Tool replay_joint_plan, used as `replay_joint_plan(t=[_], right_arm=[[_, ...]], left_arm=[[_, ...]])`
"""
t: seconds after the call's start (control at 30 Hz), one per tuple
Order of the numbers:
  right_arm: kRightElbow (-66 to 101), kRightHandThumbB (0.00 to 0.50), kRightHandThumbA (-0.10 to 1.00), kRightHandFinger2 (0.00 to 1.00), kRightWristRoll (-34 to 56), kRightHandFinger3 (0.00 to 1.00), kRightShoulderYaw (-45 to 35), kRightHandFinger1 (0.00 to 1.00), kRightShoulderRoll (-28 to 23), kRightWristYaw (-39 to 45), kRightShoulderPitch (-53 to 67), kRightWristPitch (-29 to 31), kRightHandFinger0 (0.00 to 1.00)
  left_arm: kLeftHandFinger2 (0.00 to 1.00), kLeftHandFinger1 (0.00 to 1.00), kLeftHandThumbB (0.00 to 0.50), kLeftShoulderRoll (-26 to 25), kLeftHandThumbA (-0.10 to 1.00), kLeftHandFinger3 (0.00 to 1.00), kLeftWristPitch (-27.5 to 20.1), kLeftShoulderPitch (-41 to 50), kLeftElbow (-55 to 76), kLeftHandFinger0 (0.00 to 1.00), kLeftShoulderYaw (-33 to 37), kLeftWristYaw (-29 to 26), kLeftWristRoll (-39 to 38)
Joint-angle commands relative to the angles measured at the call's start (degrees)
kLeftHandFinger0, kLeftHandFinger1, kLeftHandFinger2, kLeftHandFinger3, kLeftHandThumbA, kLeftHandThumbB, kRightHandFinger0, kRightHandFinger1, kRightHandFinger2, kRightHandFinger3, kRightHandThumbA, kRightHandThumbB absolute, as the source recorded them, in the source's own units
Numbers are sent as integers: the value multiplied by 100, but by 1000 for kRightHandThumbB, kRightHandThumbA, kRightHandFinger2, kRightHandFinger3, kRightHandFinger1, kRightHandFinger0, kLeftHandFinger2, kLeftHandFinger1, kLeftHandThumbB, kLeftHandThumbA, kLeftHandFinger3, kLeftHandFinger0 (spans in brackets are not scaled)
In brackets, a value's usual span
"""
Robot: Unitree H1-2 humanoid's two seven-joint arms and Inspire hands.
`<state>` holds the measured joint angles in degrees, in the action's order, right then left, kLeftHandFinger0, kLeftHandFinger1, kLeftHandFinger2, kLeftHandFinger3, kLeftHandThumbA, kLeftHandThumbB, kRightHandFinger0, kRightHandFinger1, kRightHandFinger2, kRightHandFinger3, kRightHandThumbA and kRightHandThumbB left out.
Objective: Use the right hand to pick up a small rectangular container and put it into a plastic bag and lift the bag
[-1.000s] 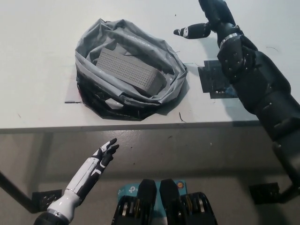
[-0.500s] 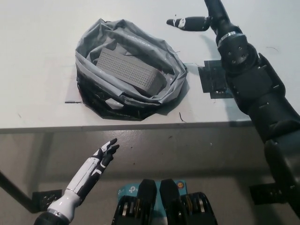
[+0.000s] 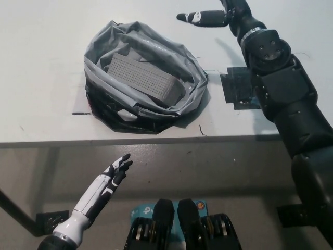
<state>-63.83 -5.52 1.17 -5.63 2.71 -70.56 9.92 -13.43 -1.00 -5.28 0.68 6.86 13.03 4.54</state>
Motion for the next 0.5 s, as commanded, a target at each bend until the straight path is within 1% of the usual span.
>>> replay_joint_plan(t=[0.0, 0.03, 0.13, 0.2, 0.27, 0.3, 0.33, 0.4, 0.47], right_arm=[[-143, 499, 1000, 1000, -92, 1000, 127, 1000, 21, -66, -200, 23, 1000], [-196, 500, 1000, 1000, -133, 1000, 183, 1000, 28, -77, -201, -22, 1000], [-340, 500, 1000, 1000, -292, 1000, 415, 1000, 6, -16, -173, 109, 1000], [-423, 500, 1000, 1000, -451, 1000, 606, 1000, -16, -36, -177, 179, 1000], [-437, 500, 1000, 1000, -571, 1000, 809, 1000, -41, 0, -148, 236, 1000], [-429, 484, 1000, 1000, -592, 1000, 850, 1000, -48, 5, -136, 240, 1000], [-421, 464, 972, 1000, -598, 1000, 901, 1000, -45, -8, -95, 274, 1000], [-418, 459, 957, 1000, -583, 1000, 933, 1000, -38, -13, -66, 289, 1000], [-446, 468, 960, 1000, -595, 1000, 971, 1000, -15, -30, -66, 296, 1000]], left_arm=[[1000, 1000, 332, -93, 1000, 1000, -118, -114, 161, 1000, 9, 78, 4], [1000, 1000, 333, -101, 1000, 1000, -146, -113, 150, 1000, 12, 76, 15], [1000, 1000, 343, -106, 1000, 1000, -132, -122, 145, 1000, 17, 81, 23], [1000, 1000, 345, -107, 1000, 1000, -109, -130, 160, 1000, 16, 75, 37], [1000, 1000, 342, -113, 1000, 1000, -181, -148, 120, 1000, 18, 74, 40], [1000, 1000, 342, -118, 1000, 1000, -181, -151, 120, 1000, 22, 72, 54], [1000, 1000, 341, -122, 1000, 1000, -181, -153, 122, 1000, 33, 68, 80], [1000, 1000, 346, -116, 1000, 1000, -159, -151, 129, 1000, 40, 65, 87], [1000, 1000, 347, -115, 1000, 1000, -132, -142, 142, 1000, 33, 56, 86]])
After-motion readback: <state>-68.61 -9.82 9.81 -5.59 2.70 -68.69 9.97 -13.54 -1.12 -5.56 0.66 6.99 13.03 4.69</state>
